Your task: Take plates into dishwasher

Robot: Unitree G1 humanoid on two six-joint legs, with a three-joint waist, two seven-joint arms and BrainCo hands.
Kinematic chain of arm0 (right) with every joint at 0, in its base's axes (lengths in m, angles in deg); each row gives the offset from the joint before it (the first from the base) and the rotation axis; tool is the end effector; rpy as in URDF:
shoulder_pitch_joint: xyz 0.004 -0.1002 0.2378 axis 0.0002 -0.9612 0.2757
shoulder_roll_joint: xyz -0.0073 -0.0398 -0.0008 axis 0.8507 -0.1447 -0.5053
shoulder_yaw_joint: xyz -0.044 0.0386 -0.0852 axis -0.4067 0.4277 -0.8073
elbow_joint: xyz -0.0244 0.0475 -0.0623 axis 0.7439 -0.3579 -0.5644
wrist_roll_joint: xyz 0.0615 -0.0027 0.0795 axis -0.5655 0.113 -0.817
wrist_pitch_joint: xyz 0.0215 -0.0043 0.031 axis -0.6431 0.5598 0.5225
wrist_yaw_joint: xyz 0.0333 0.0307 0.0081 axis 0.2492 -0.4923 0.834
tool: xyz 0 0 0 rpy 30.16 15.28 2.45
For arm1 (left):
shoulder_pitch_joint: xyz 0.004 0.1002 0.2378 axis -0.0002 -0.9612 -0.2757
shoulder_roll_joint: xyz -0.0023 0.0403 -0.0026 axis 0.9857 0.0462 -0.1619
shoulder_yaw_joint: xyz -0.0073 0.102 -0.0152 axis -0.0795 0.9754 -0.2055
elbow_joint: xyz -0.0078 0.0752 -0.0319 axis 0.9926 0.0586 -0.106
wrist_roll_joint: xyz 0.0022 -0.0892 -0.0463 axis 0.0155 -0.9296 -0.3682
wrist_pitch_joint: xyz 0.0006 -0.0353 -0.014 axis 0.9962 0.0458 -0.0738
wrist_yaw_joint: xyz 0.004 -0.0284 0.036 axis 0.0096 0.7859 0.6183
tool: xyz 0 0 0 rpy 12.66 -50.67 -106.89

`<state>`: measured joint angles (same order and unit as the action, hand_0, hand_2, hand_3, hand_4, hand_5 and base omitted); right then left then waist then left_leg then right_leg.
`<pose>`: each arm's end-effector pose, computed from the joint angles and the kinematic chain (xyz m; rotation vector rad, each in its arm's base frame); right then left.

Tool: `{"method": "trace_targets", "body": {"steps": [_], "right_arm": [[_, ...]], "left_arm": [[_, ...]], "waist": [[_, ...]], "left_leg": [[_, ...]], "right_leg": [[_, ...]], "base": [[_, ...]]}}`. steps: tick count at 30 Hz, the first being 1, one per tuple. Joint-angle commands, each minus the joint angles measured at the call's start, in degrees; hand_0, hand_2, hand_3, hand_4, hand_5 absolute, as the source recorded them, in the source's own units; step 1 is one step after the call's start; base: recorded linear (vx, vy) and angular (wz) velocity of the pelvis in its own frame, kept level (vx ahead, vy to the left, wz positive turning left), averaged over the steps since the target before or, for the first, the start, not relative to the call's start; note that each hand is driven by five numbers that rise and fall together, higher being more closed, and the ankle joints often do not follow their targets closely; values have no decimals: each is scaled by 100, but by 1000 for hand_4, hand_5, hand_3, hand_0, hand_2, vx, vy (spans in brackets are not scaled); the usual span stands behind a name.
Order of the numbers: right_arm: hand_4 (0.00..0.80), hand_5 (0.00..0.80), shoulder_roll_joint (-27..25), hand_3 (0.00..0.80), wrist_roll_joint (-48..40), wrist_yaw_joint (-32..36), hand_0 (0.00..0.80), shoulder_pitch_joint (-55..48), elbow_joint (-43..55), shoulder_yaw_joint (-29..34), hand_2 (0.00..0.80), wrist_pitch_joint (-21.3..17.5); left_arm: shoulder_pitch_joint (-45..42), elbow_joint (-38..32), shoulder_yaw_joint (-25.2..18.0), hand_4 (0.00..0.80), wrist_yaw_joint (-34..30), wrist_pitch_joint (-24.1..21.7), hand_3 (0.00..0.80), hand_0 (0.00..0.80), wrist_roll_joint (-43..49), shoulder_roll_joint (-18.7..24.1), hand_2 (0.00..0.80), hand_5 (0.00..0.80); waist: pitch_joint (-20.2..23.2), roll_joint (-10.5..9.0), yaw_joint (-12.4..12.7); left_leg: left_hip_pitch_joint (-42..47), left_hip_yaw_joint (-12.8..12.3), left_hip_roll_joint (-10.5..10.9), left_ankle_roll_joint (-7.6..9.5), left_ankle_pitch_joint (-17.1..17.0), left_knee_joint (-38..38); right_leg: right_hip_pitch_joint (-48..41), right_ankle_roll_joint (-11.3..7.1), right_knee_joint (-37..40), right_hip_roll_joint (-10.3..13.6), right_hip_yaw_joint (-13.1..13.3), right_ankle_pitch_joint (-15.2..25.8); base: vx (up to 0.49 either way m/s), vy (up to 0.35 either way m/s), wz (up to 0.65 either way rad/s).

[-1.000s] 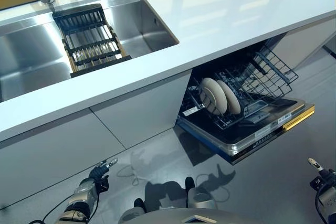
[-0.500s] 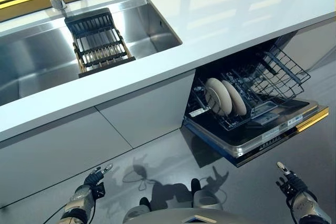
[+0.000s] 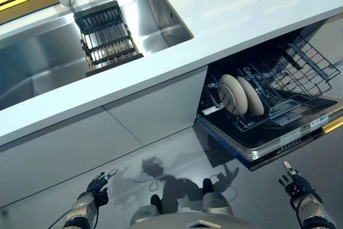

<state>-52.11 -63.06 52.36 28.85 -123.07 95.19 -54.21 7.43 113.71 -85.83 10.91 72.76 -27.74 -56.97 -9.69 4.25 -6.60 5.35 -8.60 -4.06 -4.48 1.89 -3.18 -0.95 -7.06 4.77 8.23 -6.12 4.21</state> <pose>0.0958 -0.3417 -0.0472 0.5627 0.6487 -0.7514 0.0967 0.2700 -0.0879 -0.1057 0.9471 0.3202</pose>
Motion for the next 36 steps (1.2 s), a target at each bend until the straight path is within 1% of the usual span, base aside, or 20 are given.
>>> {"method": "trace_targets", "body": {"steps": [1, 4, 7, 12, 15, 17, 21, 25, 27, 30, 36], "right_arm": [[0, 0, -113, 0, -447, 201, 0, 290, -131, -53, 0, -103], [0, 0, -192, 0, -497, 212, 0, 408, -197, -31, 0, -152], [0, 0, -340, 0, -617, 266, 0, 561, -161, 26, 0, -119], [0, 0, -574, 0, -908, 497, 0, 895, 141, 24, 0, -273], [0, 0, -733, 0, -1065, 734, 0, 1187, 385, -52, 0, -341], [0, 0, -827, 0, -1094, 770, 0, 1383, 625, -134, 0, -363], [0, 0, -986, 0, -1027, 948, 0, 1753, 1006, -325, 0, -526], [0, 0, -1093, 0, -950, 1085, 0, 1966, 1199, -412, 0, -451], [0, 0, -1237, 0, -999, 1137, 0, 2307, 1270, -528, 0, -345], [0, 0, -1286, 0, -1041, 1151, 0, 2535, 1423, -624, 0, -259], [0, 0, -1123, 0, -1201, 1027, 0, 2854, 1828, -850, 0, -298]], "left_arm": [[61, -67, -272, 0, -80, -209, 0, 0, -34, 118, 0, 0], [111, -95, -240, 0, -86, -218, 0, 0, -68, 89, 0, 0], [140, -169, -202, 0, -90, -197, 0, 0, -57, 71, 0, 0], [173, -300, -126, 0, -121, -178, 0, 0, -156, 68, 0, 0], [201, -375, -78, 0, -143, -146, 0, 0, -180, 78, 0, 0], [196, -432, -39, 0, -147, -125, 0, 0, -200, 60, 0, 0], [161, -484, 56, 0, -180, -122, 0, 0, -264, 17, 0, 0], [125, -536, 124, 0, -192, -81, 0, 0, -211, -7, 0, 0], [63, -527, 184, 0, -182, -80, 0, 0, -144, -30, 0, 0], [0, -551, 212, 0, -184, -83, 0, 0, -104, -32, 0, 0], [-21, -553, 234, 0, -230, -93, 0, 0, 7, -12, 0, 0]], "waist": [[-26, -127, 92], [-70, -35, 120], [-169, 84, 147], [-321, 344, 160], [-376, 466, 193], [-383, 524, 215], [-340, 607, 274], [-292, 618, 328], [-221, 613, 419], [-157, 587, 484], [-24, 416, 604]], "left_leg": [[-397, 209, 243, 314, -85, 220], [-459, 245, 263, 302, -121, 204], [-553, 285, 304, 290, -159, 236], [-698, 347, 381, 268, -229, 295], [-748, 376, 408, 252, -259, 327], [-761, 396, 420, 239, -265, 348], [-738, 424, 429, 216, -271, 360], [-690, 431, 420, 205, -271, 350], [-633, 450, 409, 192, -271, 344], [-580, 458, 393, 187, -266, 329], [-460, 478, 343, 176, -248, 275]], "right_leg": [[347, 223, -1055, -148, -72, -551], [422, 233, -1111, -112, -101, -581], [525, 247, -1205, -48, -129, -616], [701, 294, -1345, 29, -109, -668], [737, 317, -1392, 67, -124, -698], [740, 327, -1418, 93, -135, -724], [706, 328, -1452, 126, -164, -768], [633, 319, -1436, 145, -214, -778], [549, 322, -1418, 154, -271, -787], [451, 320, -1365, 150, -327, -785], [227, 303, -1223, 105, -427, -753]], "base": [[-2, 7, 9], [-22, 2, 12], [-57, 5, 5], [-71, 31, 8], [-43, 17, 7], [-5, 15, 1], [0, 0, 0], [2, -1, 1], [4, -2, 2], [6, -5, 3], [7, -35, 3]]}}
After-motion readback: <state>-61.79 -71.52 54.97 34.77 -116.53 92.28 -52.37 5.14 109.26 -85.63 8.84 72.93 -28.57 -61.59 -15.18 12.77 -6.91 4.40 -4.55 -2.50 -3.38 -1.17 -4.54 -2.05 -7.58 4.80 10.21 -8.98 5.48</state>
